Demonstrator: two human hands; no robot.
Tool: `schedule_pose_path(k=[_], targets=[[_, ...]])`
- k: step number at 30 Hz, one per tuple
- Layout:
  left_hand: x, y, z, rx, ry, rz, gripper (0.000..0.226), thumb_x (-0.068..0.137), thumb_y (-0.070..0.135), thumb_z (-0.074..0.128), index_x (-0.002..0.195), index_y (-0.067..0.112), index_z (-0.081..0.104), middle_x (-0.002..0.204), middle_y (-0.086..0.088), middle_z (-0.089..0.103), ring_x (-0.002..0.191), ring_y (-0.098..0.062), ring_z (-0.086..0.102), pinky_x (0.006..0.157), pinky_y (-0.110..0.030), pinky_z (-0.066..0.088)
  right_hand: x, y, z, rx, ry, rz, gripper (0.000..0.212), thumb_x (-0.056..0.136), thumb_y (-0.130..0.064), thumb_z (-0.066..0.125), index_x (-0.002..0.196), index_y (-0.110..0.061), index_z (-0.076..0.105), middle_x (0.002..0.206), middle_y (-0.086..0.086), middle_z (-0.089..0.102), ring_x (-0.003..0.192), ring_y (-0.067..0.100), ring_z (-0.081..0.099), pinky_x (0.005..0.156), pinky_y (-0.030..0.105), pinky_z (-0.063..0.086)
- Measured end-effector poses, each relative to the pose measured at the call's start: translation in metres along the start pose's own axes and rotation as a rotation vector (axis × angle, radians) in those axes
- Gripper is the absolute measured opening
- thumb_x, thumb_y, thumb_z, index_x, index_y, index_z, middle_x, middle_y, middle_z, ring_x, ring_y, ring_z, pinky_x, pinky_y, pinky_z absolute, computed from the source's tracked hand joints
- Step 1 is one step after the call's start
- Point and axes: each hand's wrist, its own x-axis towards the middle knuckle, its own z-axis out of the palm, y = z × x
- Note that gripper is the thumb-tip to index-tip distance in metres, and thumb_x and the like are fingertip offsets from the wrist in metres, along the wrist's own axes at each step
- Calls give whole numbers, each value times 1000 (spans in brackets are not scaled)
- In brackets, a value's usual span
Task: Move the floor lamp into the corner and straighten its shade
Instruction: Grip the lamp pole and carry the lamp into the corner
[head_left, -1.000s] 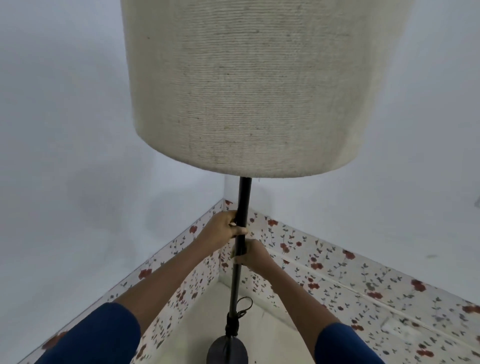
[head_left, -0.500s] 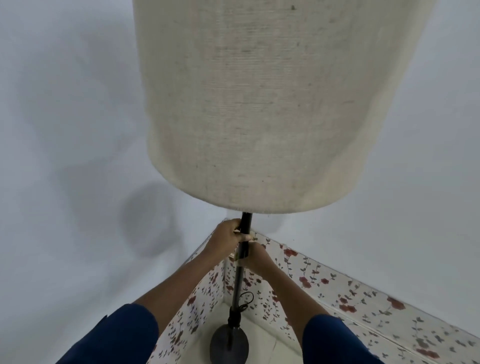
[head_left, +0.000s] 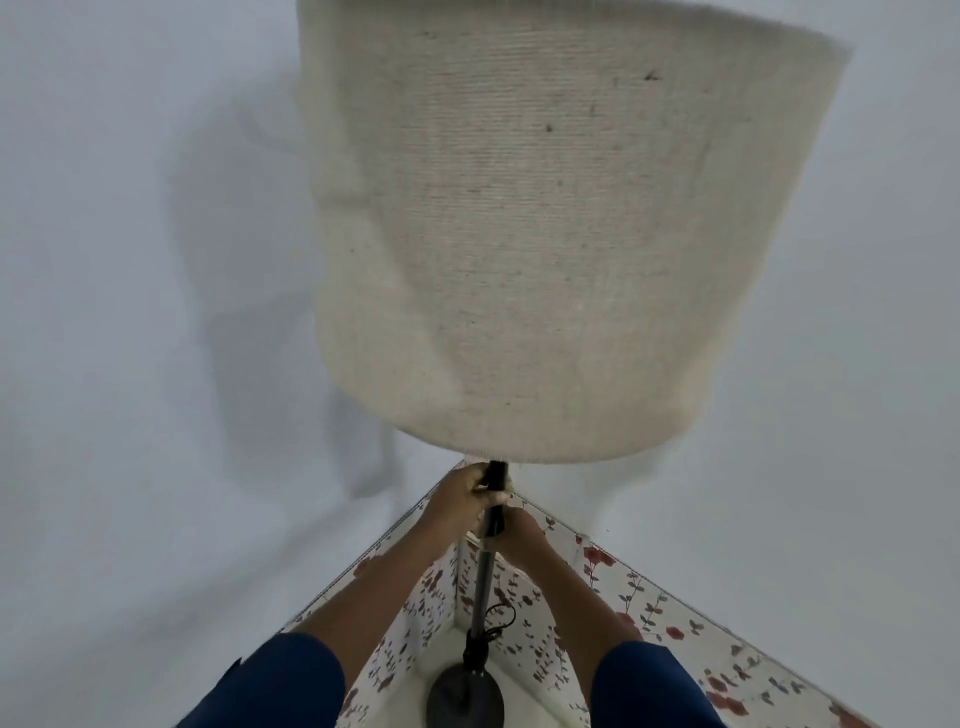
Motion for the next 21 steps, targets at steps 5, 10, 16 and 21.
schedule_pose_path(k=[5,10,16,21], targets=[[10,1,2,-24,-9,1,28,81,6,61,109,0,62,117,-18,67,111,-25,61,104,-36,42,8,4,-6,41,-6,2,11,77,-6,59,85,-13,55,73,-4,56,76,15,56,61,17,43],[18,-4,4,-35,-18,8,28,81,7,62,108,3,63,116,-16,68,108,-21,62,105,-37,42,9,6,-7,59,-13,8,22,74,-4,59,66,-22,51,67,-7,53,65,9,52,55,15,38],[15,0,3,-28,-35,9,38,82,7,61,120,5,58,124,-12,63,115,-21,58,105,-33,40,-3,3,-18,175,16,-46,16,71,1,59,68,-14,53,64,-4,52,61,10,49,58,21,40],[4,8,-4,-52,3,49,46,83,8,60,128,5,50,129,-10,57,113,-20,55,98,-30,43,-30,1,-44,413,56,-117,28,71,6,62,96,-5,57,82,2,62,69,13,58,58,18,46]])
